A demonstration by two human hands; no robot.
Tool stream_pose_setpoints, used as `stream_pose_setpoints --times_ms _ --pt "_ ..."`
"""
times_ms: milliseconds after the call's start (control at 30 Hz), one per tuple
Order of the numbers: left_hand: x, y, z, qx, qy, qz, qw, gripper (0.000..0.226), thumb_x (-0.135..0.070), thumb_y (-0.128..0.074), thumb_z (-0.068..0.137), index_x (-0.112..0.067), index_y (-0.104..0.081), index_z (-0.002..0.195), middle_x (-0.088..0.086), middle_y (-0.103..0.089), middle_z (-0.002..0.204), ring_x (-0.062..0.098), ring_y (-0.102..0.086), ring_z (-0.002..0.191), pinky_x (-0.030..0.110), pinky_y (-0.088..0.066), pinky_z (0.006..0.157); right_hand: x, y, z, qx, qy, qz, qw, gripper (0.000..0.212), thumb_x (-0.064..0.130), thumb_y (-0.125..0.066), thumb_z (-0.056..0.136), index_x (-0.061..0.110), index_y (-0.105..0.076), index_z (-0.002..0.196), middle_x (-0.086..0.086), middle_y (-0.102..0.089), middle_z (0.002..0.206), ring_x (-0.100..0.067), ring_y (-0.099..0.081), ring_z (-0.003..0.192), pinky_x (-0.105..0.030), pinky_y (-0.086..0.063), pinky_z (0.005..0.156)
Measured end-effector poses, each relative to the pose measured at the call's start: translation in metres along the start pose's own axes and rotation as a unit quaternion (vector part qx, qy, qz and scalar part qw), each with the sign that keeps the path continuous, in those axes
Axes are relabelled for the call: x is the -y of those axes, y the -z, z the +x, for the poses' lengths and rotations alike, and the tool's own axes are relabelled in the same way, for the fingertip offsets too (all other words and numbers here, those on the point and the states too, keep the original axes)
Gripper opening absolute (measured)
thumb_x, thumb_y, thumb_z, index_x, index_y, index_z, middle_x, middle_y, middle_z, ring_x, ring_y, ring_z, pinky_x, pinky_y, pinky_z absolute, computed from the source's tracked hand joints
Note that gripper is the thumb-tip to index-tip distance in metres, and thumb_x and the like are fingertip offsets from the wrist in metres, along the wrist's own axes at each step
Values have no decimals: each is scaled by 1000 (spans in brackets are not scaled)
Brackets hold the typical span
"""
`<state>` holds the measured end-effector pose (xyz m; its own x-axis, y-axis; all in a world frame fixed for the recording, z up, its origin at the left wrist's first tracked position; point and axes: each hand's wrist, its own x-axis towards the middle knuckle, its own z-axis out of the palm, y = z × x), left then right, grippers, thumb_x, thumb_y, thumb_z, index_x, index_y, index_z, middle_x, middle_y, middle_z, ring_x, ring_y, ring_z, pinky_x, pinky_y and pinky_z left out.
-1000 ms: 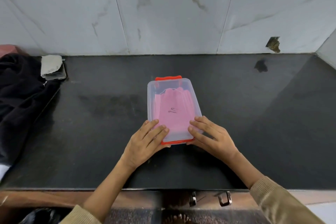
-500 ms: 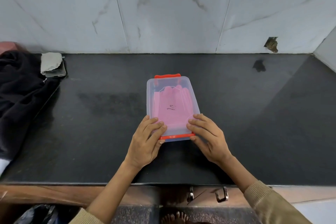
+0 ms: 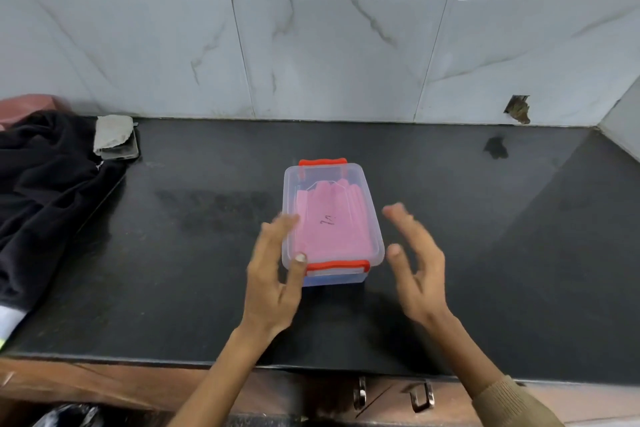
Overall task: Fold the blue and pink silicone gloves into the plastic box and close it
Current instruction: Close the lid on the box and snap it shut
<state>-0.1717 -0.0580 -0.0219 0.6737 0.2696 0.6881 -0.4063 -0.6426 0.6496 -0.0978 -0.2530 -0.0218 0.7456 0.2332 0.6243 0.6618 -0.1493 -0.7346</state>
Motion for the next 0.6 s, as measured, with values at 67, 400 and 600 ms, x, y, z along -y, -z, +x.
stream_pose_setpoints --times_ms 67,400,600 --pt "-1 5 27 -88 31 -58 994 54 -46 -32 97 -16 -36 141 -8 -42 144 5 -34 138 22 -24 116 4 -1 20 -42 -54 77 995 56 40 -40 93 16 -36 144 9 -35 151 -6 -27 142 -15 -24 113" --pt "36 -38 35 -33 505 -490 710 49 -51 -36 94 -23 -71 76 2 -70 72 19 -69 67 36 -59 63 -30 -51 41 -29 -460 453 763 48 53 -32 95 23 -70 93 -1 -74 79 -20 -71 74 -36 -60 65" --pt "41 -42 33 -48 487 -396 777 29 -24 -50 97 -23 -71 78 0 -74 69 19 -73 62 34 -58 51 -43 -52 40 -13 -452 426 784 38 34 -43 99 22 -73 79 -3 -75 73 -21 -73 66 -35 -59 55"
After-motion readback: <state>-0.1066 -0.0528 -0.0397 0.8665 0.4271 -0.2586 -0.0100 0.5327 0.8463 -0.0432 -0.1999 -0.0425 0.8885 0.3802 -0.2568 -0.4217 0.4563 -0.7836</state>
